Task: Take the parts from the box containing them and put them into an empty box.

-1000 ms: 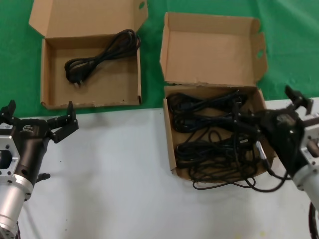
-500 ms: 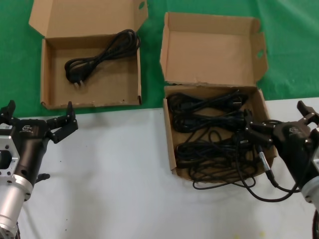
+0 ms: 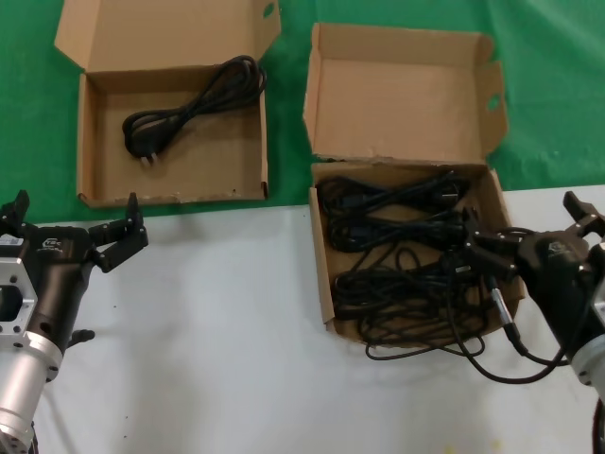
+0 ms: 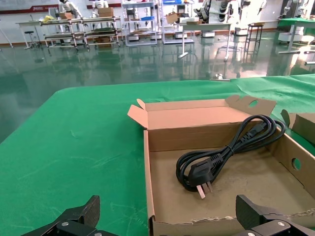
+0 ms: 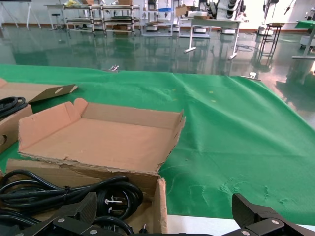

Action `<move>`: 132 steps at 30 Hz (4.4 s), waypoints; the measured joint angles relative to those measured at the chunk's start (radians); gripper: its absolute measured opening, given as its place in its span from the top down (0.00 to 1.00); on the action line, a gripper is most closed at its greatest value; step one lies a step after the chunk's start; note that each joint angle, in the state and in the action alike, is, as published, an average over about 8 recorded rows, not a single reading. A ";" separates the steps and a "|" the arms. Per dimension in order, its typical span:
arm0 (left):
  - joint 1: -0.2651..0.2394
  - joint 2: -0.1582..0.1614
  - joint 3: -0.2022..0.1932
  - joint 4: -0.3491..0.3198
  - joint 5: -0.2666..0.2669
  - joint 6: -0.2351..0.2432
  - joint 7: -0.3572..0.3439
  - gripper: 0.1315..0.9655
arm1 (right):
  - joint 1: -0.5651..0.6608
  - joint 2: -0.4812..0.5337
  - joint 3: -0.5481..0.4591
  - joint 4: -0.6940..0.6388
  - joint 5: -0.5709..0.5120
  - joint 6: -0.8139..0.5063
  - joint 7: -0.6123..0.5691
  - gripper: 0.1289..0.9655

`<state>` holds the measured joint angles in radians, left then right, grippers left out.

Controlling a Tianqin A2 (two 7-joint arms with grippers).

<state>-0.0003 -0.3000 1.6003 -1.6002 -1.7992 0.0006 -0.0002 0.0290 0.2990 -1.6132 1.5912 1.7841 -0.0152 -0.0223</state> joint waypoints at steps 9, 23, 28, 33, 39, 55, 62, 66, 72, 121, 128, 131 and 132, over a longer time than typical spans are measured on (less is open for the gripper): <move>0.000 0.000 0.000 0.000 0.000 0.000 0.000 0.00 | 0.000 0.000 0.000 0.000 0.000 0.000 0.000 0.00; 0.000 0.000 0.000 0.000 0.000 0.000 0.000 0.00 | 0.000 0.000 0.000 0.000 0.000 0.000 0.000 0.00; 0.000 0.000 0.000 0.000 0.000 0.000 0.000 0.00 | 0.000 0.000 0.000 0.000 0.000 0.000 0.000 0.00; 0.000 0.000 0.000 0.000 0.000 0.000 0.000 0.00 | 0.000 0.000 0.000 0.000 0.000 0.000 0.000 0.00; 0.000 0.000 0.000 0.000 0.000 0.000 0.000 0.00 | 0.000 0.000 0.000 0.000 0.000 0.000 0.000 0.00; 0.000 0.000 0.000 0.000 0.000 0.000 0.000 0.00 | 0.000 0.000 0.000 0.000 0.000 0.000 0.000 0.00; 0.000 0.000 0.000 0.000 0.000 0.000 0.000 0.00 | 0.000 0.000 0.000 0.000 0.000 0.000 0.000 0.00; 0.000 0.000 0.000 0.000 0.000 0.000 0.000 0.00 | 0.000 0.000 0.000 0.000 0.000 0.000 0.000 0.00; 0.000 0.000 0.000 0.000 0.000 0.000 0.000 0.00 | 0.000 0.000 0.000 0.000 0.000 0.000 0.000 0.00; 0.000 0.000 0.000 0.000 0.000 0.000 0.000 0.00 | 0.000 0.000 0.000 0.000 0.000 0.000 0.000 0.00; 0.000 0.000 0.000 0.000 0.000 0.000 0.000 0.00 | 0.000 0.000 0.000 0.000 0.000 0.000 0.000 0.00; 0.000 0.000 0.000 0.000 0.000 0.000 0.000 0.00 | 0.000 0.000 0.000 0.000 0.000 0.000 0.000 0.00; 0.000 0.000 0.000 0.000 0.000 0.000 0.000 0.00 | 0.000 0.000 0.000 0.000 0.000 0.000 0.000 0.00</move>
<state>-0.0003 -0.3000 1.6003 -1.6002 -1.7992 0.0006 -0.0002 0.0290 0.2990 -1.6132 1.5912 1.7841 -0.0152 -0.0224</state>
